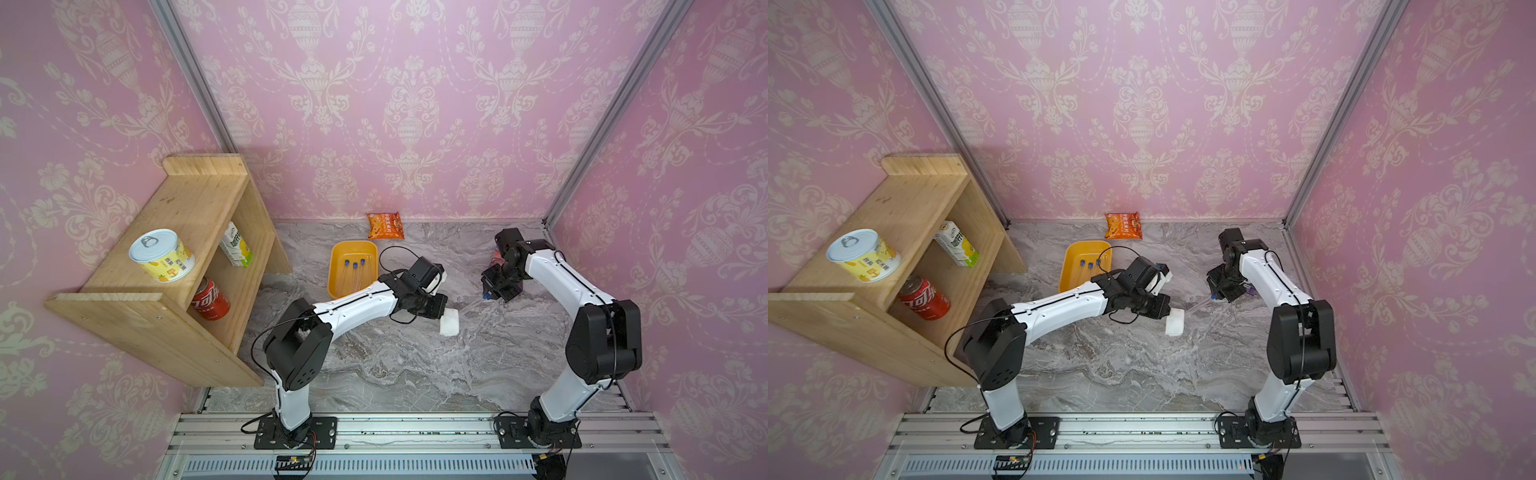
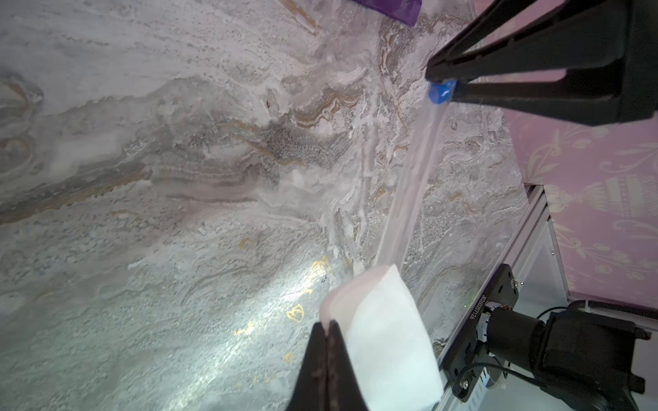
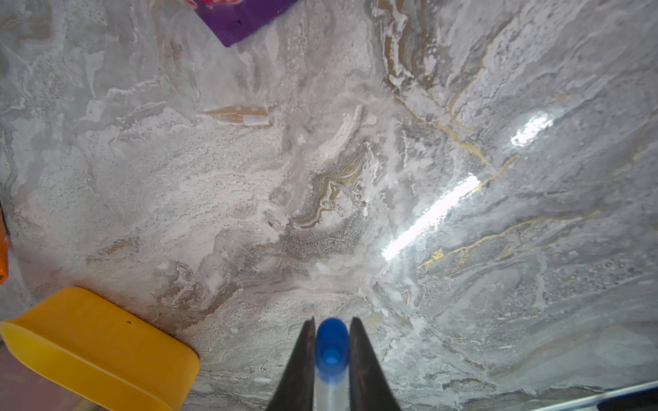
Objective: Wipe the exteriors of test tubes
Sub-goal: Wipe the dirt from the test tube.
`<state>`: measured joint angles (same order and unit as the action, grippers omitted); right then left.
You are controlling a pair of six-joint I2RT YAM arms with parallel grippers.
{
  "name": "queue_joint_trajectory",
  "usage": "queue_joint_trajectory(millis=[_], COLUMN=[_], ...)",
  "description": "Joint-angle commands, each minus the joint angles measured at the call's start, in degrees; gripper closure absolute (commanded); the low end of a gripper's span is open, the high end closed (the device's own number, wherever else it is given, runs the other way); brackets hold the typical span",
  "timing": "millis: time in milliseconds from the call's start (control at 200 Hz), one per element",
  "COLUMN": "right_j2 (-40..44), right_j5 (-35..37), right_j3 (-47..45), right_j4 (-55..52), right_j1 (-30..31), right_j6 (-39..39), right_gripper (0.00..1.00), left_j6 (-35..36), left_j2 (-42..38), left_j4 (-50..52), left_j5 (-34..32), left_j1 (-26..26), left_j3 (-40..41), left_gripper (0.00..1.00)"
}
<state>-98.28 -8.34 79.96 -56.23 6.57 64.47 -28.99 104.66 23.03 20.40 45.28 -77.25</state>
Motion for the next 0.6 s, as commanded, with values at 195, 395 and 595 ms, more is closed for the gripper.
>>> queue_joint_trajectory(millis=[195,395,595], right_j2=[2.1,4.6,5.6], right_j5=[-1.4,-3.1,-3.5], right_j3=[0.9,-3.1,-4.3], right_j4=[-1.4,-0.1,0.5], right_j1=[-0.4,-0.2,0.3], right_j6=[-1.0,-1.0,-0.7], right_gripper=[0.90,0.90,0.90], left_j6=[2.7,0.9,-2.6], left_j2=[0.1,7.4,13.3], left_j4=[-0.7,-1.6,-3.5], left_j5=[-1.8,2.4,6.3], left_j1=[-7.1,-6.2,-4.2], left_j3=[1.8,-9.0,-17.8], left_gripper=[1.00,1.00,1.00])
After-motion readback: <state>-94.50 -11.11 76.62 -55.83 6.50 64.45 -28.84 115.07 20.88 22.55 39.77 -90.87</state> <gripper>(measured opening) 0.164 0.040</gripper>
